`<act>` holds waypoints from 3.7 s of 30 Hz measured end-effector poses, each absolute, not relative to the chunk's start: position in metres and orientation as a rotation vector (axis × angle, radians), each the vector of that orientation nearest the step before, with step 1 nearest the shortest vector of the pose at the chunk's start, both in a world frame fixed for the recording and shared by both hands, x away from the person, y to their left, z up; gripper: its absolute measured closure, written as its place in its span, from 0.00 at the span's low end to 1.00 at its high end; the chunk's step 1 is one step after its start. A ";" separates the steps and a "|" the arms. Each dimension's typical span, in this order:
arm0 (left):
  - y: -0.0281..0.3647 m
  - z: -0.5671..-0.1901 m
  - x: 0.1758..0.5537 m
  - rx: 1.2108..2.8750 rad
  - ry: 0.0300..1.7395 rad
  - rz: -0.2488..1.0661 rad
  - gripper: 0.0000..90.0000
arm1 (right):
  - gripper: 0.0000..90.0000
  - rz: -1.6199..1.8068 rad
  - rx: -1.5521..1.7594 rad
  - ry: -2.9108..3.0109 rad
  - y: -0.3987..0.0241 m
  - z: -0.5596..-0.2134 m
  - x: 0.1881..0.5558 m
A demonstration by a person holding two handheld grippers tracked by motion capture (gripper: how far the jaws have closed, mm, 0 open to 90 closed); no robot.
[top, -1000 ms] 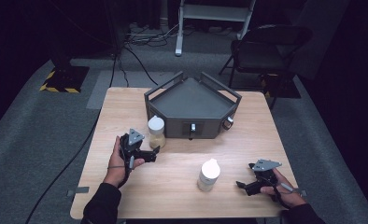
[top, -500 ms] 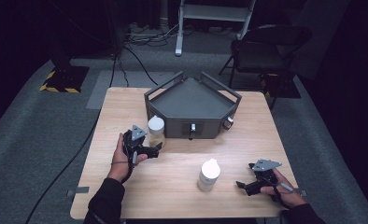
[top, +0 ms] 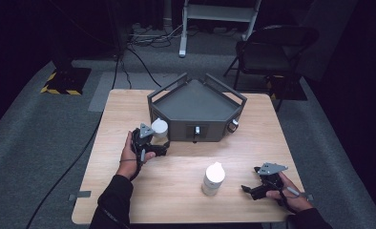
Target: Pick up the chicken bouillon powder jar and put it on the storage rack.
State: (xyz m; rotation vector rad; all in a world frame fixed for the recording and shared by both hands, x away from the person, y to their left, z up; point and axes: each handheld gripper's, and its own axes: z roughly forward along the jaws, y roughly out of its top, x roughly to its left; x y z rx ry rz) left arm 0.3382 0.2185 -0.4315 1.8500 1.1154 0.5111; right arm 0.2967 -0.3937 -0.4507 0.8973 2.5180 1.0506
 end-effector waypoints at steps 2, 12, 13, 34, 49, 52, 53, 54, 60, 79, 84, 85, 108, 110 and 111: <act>0.219 -0.434 0.340 1.842 1.112 0.503 0.02 | 0.00 1.051 0.897 2.518 -0.394 -0.451 0.297; 0.209 -0.442 0.345 1.863 1.098 0.563 0.07 | 0.00 1.051 0.895 2.519 -0.394 -0.451 0.297; 0.209 -0.443 0.345 1.856 1.099 0.567 0.09 | 0.00 1.051 0.894 2.520 -0.394 -0.451 0.297; 0.209 -0.438 0.344 1.865 1.090 0.590 0.35 | 0.00 1.051 0.894 2.521 -0.394 -0.451 0.297; 0.209 -0.421 0.336 1.876 1.068 0.596 0.35 | 0.00 1.052 0.894 2.520 -0.394 -0.451 0.297; 0.207 -0.415 0.333 1.881 1.059 0.598 0.35 | 0.00 1.051 0.894 2.521 -0.394 -0.451 0.297; 0.207 -0.415 0.333 1.881 1.059 0.598 0.35 | 0.00 1.051 0.894 2.521 -0.394 -0.451 0.297; 0.205 -0.412 0.331 1.880 1.059 0.598 0.36 | 0.00 1.052 0.893 2.521 -0.394 -0.451 0.297; 0.200 -0.402 0.328 1.882 1.063 0.597 0.36 | 0.00 1.051 0.893 2.521 -0.394 -0.451 0.297; 0.186 -0.361 0.315 1.883 1.038 0.634 0.36 | 0.00 1.051 0.894 2.521 -0.394 -0.451 0.297; 0.184 -0.347 0.315 1.868 1.031 0.620 0.36 | 0.00 1.051 0.894 2.521 -0.394 -0.451 0.297; 0.184 -0.347 0.315 1.868 1.031 0.620 0.36 | 0.00 1.051 0.894 2.521 -0.394 -0.451 0.297; 0.169 -0.291 0.337 1.865 0.995 0.635 0.36 | 0.00 1.052 0.894 2.520 -0.394 -0.451 0.297; 0.166 -0.288 0.339 1.863 0.994 0.637 0.36 | 0.00 1.051 0.894 2.520 -0.394 -0.451 0.297; 0.165 -0.287 0.341 1.862 0.992 0.640 0.36 | 0.00 1.052 0.894 2.520 -0.394 -0.451 0.297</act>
